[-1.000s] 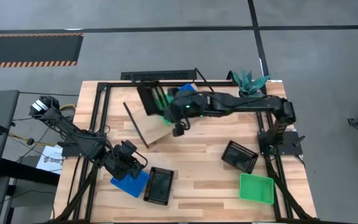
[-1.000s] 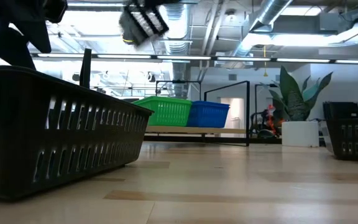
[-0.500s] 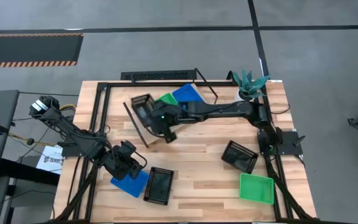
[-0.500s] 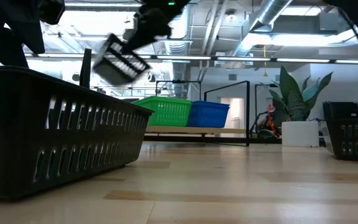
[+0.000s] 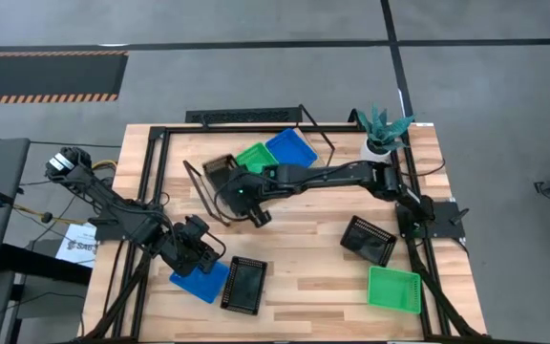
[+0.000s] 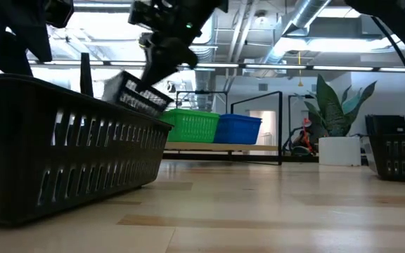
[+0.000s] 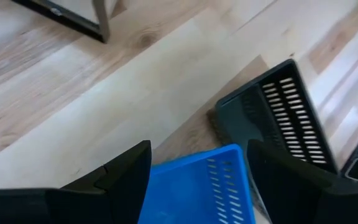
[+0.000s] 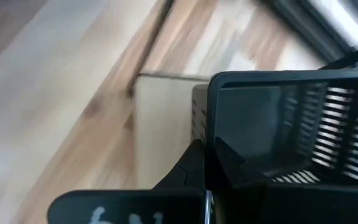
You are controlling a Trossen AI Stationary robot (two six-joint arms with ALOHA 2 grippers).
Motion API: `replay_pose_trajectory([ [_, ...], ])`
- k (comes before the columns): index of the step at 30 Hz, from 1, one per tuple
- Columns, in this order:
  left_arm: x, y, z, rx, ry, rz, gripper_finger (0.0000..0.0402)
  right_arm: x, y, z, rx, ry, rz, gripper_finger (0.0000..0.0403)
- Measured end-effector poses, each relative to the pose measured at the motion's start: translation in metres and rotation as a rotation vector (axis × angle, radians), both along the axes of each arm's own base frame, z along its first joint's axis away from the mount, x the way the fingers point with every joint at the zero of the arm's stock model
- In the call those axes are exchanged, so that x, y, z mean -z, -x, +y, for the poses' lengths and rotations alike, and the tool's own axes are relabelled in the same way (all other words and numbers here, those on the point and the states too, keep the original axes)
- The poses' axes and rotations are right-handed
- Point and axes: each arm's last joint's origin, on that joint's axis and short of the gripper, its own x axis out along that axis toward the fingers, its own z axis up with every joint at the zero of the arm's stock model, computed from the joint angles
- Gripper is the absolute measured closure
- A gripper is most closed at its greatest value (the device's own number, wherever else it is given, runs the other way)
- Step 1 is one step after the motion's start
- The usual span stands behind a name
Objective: Stack baskets on shelf by color
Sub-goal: Put the bottom right black bin on the shelf
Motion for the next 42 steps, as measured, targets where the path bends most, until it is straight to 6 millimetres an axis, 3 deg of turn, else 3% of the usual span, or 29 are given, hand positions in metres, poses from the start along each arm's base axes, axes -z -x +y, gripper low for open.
replay_pose_trajectory([
  [13,0.000,-0.001,0.000,-0.002,-0.005,-0.009,0.0148,0.000,0.001,0.000,-0.024,-0.009,0.012,0.0365],
  [31,0.000,-0.001,0.000,-0.015,0.000,-0.015,0.0148,-0.004,-0.002,-0.004,0.045,-0.019,-0.046,0.0235],
  [36,0.000,0.000,0.001,-0.052,0.023,0.001,0.0148,-0.023,0.002,-0.004,0.144,-0.073,-0.036,0.0208],
  [42,0.005,0.017,0.015,-0.380,-0.083,0.022,0.0149,-0.062,0.019,0.007,0.210,-0.149,0.017,0.0210],
])
